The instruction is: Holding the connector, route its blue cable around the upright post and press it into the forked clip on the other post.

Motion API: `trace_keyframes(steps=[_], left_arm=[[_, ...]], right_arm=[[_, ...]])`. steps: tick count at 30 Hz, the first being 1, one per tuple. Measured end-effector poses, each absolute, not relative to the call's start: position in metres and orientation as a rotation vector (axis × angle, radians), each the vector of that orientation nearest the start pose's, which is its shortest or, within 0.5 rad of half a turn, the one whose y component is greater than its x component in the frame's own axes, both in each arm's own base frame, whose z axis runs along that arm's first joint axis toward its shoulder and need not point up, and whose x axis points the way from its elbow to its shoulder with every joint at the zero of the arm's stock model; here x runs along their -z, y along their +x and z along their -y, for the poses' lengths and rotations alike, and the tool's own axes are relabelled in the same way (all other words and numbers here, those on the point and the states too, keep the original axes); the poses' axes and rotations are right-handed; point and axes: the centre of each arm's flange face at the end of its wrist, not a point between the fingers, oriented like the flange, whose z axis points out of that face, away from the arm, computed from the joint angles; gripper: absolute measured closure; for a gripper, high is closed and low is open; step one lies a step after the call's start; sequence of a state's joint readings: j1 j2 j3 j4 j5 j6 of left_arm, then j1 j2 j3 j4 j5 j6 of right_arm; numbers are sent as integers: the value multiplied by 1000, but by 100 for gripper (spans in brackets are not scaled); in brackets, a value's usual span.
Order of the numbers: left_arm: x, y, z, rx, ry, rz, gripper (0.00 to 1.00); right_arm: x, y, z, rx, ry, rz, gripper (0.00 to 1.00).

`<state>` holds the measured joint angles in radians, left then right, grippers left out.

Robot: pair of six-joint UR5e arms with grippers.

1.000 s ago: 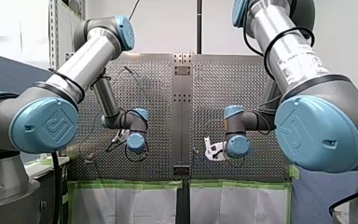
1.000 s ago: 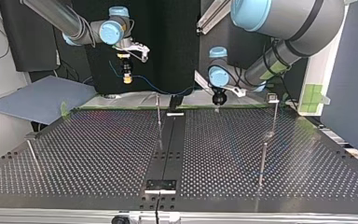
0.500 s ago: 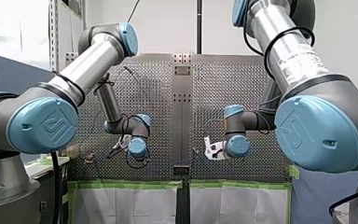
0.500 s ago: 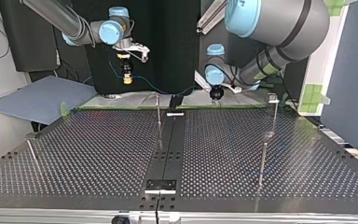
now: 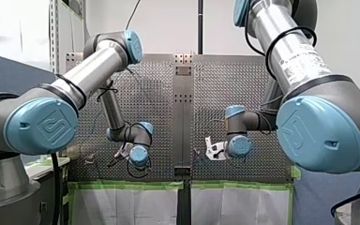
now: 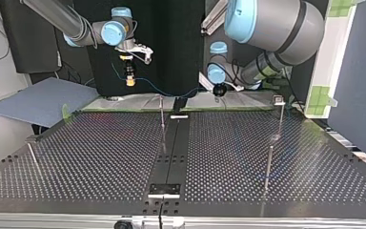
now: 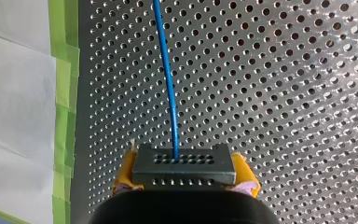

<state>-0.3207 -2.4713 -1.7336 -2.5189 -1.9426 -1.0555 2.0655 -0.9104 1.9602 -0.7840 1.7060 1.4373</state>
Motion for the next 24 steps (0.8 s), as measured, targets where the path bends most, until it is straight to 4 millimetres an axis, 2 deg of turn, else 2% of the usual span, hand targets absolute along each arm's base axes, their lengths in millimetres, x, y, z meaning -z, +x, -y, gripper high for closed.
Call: trace_keyframes(steps=[16, 24], left_arm=[[49, 493, 293, -351, 539, -1943, 1], [73, 489, 299, -315, 542, -1989, 1]], right_arm=[[-38, 355, 405, -1191, 1748, 1006, 100], [-41, 355, 406, -1194, 1744, 1004, 100]])
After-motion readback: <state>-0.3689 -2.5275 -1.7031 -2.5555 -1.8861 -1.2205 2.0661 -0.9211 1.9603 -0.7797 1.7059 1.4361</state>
